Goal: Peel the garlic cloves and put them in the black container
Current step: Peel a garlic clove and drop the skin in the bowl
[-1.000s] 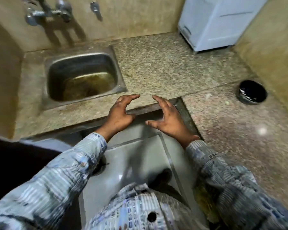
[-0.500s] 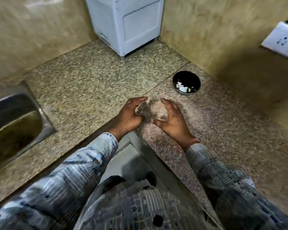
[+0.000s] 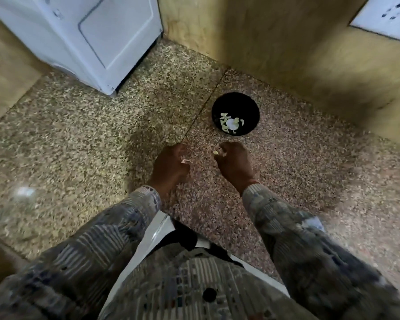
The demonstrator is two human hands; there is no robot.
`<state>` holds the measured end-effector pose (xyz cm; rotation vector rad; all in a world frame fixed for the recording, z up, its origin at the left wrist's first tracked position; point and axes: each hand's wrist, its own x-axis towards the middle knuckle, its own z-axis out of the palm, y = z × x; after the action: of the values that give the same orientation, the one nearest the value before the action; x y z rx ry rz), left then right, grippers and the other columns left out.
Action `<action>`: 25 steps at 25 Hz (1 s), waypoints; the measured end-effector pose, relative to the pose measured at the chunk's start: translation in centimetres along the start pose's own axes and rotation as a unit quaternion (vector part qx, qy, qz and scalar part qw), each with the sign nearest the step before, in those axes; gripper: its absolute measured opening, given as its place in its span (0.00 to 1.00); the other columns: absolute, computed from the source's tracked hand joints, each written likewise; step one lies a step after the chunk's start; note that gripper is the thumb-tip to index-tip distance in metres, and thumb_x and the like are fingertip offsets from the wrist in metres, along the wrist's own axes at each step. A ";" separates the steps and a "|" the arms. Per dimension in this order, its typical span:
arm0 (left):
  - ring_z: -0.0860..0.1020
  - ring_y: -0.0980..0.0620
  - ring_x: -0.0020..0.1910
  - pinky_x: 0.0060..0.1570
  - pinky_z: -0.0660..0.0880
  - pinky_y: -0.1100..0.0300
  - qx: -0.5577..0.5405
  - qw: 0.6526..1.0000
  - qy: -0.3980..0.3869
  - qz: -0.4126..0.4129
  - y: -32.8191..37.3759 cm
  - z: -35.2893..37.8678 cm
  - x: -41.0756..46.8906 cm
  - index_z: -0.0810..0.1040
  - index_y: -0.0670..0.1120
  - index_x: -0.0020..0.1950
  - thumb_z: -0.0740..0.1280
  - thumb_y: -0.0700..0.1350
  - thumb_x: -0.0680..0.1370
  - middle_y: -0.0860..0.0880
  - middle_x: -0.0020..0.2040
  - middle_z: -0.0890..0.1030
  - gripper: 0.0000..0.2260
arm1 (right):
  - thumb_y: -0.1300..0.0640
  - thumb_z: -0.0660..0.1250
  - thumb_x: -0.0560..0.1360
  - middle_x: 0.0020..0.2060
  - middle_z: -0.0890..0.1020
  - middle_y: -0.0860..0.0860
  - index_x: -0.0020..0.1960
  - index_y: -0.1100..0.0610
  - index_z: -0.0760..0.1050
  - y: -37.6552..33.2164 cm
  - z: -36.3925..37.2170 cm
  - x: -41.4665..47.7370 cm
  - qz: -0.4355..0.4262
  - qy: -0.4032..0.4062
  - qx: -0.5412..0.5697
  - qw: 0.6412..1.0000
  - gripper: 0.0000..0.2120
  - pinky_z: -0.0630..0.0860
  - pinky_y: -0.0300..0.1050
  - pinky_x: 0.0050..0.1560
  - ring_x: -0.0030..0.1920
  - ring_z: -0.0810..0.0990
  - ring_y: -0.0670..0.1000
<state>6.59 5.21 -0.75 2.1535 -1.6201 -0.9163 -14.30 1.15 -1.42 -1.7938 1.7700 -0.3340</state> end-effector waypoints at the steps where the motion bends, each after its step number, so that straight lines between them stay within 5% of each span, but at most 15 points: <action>1: 0.81 0.44 0.56 0.55 0.77 0.56 0.012 1.000 -0.015 -0.002 -0.4 0.0 1.1 0.79 0.51 0.68 0.76 0.51 0.69 0.45 0.57 0.82 0.27 | 0.51 0.72 0.76 0.55 0.81 0.60 0.58 0.57 0.82 0.0 0.9 0.9 0.012 -0.005 -0.013 1.000 0.14 0.76 0.48 0.52 0.53 0.81 0.61; 5: 0.82 0.46 0.50 0.47 0.75 0.58 0.053 0.997 -0.055 0.027 -1.2 0.3 3.6 0.81 0.50 0.56 0.78 0.54 0.67 0.48 0.49 0.84 0.20 | 0.54 0.71 0.76 0.50 0.81 0.58 0.51 0.55 0.82 0.4 2.6 1.8 0.037 0.009 -0.033 0.999 0.06 0.78 0.50 0.45 0.48 0.81 0.62; 9: 0.82 0.45 0.50 0.47 0.73 0.58 0.089 0.992 -0.069 0.064 -2.1 0.5 4.4 0.82 0.47 0.56 0.77 0.47 0.69 0.47 0.49 0.85 0.16 | 0.53 0.72 0.77 0.43 0.84 0.51 0.48 0.53 0.79 -0.7 2.1 0.7 0.075 0.071 0.082 0.991 0.04 0.75 0.44 0.40 0.43 0.82 0.54; 14: 0.82 0.50 0.42 0.47 0.77 0.58 -0.112 0.987 -0.112 -0.038 -1.7 0.8 5.1 0.82 0.46 0.47 0.78 0.36 0.68 0.51 0.41 0.84 0.11 | 0.51 0.73 0.77 0.47 0.88 0.49 0.58 0.51 0.84 -3.3 -2.3 3.3 0.137 0.205 0.229 0.942 0.10 0.83 0.45 0.47 0.44 0.86 0.47; 16: 0.83 0.54 0.43 0.43 0.78 0.61 -0.222 0.962 -0.138 -0.082 -0.7 0.4 4.6 0.84 0.47 0.48 0.79 0.34 0.69 0.51 0.43 0.86 0.13 | 0.52 0.72 0.78 0.51 0.88 0.49 0.61 0.51 0.84 -3.3 -4.0 3.5 0.131 0.226 0.201 0.944 0.12 0.82 0.43 0.51 0.48 0.85 0.46; 19: 0.84 0.54 0.45 0.45 0.80 0.61 -0.375 0.906 -0.177 -0.089 1.1 -0.6 3.3 0.85 0.43 0.52 0.77 0.30 0.72 0.48 0.45 0.87 0.12 | 0.56 0.73 0.77 0.47 0.88 0.46 0.53 0.50 0.86 -3.4 -4.6 0.8 0.148 0.176 0.214 0.949 0.07 0.84 0.45 0.49 0.46 0.86 0.46; 22: 0.85 0.48 0.50 0.56 0.82 0.51 -0.454 0.860 -0.209 -0.104 2.2 -0.8 2.1 0.85 0.45 0.52 0.75 0.30 0.72 0.45 0.47 0.87 0.13 | 0.62 0.75 0.76 0.44 0.88 0.49 0.52 0.54 0.86 -4.1 -3.3 -3.0 0.209 0.003 0.382 0.900 0.07 0.85 0.46 0.45 0.46 0.87 0.50; 25: 0.85 0.46 0.52 0.57 0.81 0.50 -0.435 0.869 -0.223 -0.082 2.5 -0.6 1.3 0.86 0.45 0.53 0.80 0.39 0.68 0.44 0.50 0.87 0.14 | 0.64 0.76 0.74 0.44 0.88 0.55 0.53 0.59 0.85 -4.2 -1.8 -5.3 0.204 -0.029 0.433 0.878 0.08 0.85 0.47 0.46 0.43 0.87 0.52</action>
<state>5.34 3.11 0.75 1.4893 -0.8541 -1.8580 -12.31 5.59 3.58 -0.7696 1.5299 -0.7396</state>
